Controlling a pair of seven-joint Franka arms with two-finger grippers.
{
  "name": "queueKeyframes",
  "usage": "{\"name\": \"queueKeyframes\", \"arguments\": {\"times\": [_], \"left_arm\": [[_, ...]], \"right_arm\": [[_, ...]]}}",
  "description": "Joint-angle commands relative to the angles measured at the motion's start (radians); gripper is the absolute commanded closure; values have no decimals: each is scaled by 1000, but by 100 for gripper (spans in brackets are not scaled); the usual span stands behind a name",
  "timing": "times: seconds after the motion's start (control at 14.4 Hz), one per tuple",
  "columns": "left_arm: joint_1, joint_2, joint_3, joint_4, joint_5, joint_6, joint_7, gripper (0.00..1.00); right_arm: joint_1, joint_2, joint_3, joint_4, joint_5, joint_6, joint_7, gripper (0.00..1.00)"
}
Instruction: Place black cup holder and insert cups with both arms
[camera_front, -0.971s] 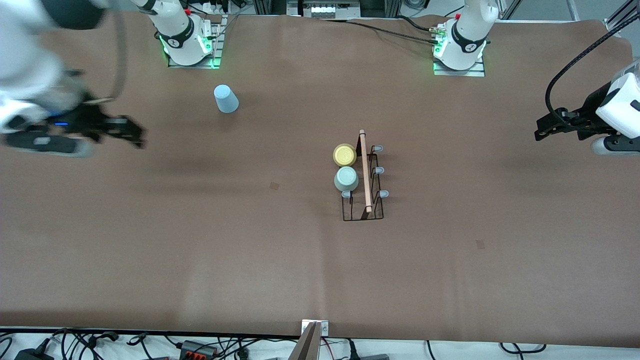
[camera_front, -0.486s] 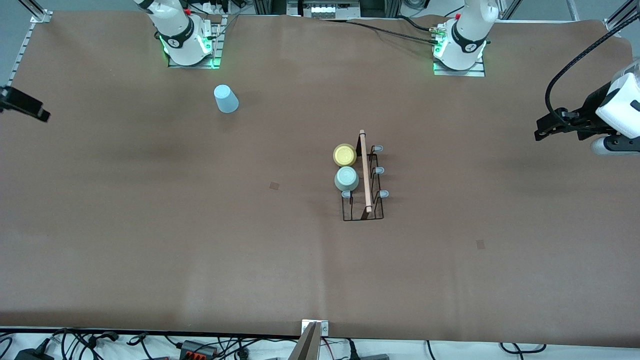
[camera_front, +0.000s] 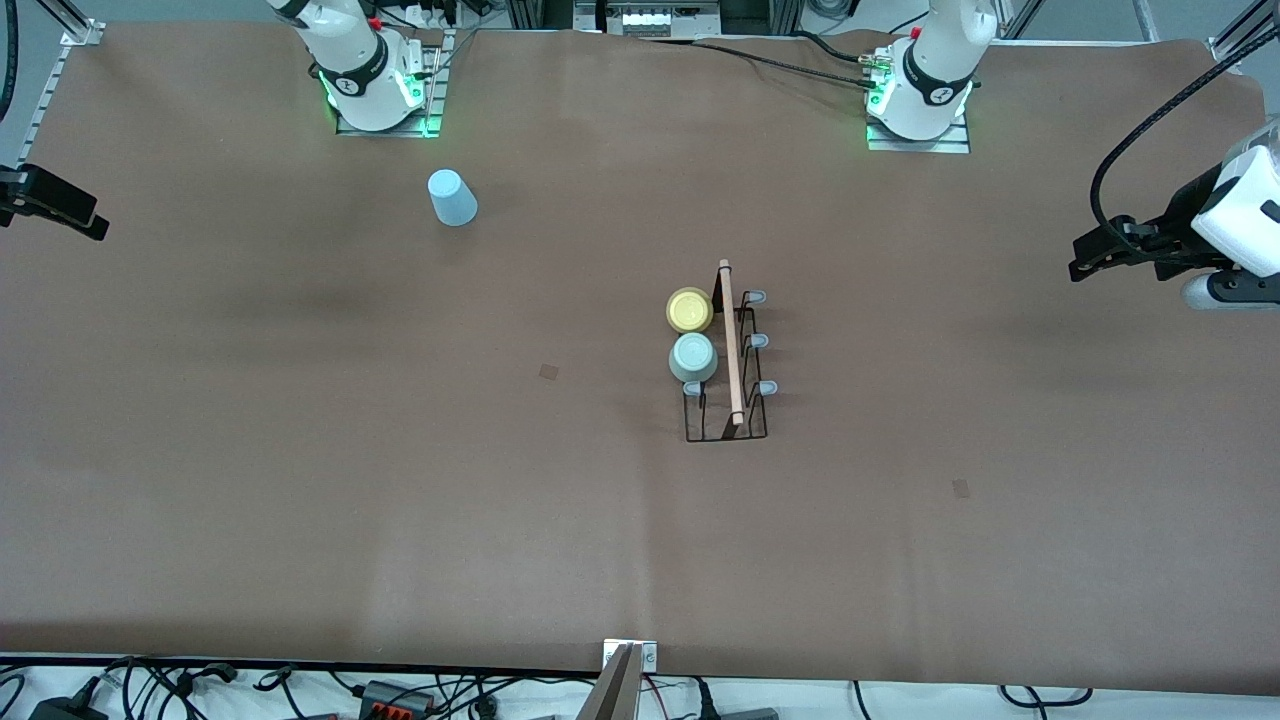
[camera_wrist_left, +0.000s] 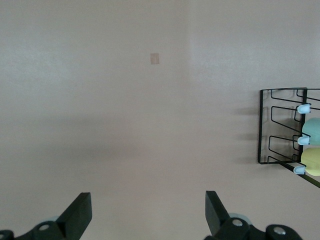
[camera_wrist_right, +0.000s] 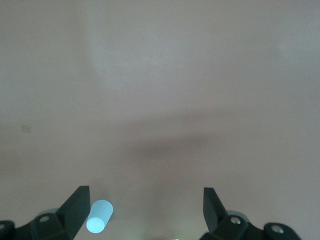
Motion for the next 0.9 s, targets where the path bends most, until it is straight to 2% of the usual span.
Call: {"name": "queueKeyframes", "arguments": {"times": [0.0,0.42,0.83], "left_arm": [[7,-21,-3,-15,-5,-6,24,0],[7,-20,-3,-15,-5,-6,24,0],[7,-20,-3,-15,-5,-7,24,0]], "right_arm": [[114,1,-134,9,31,4,-25,0],[102,1,-111,8,28,-9,-27,0],[29,-3,-30,9,26,-7,-28,0]]}}
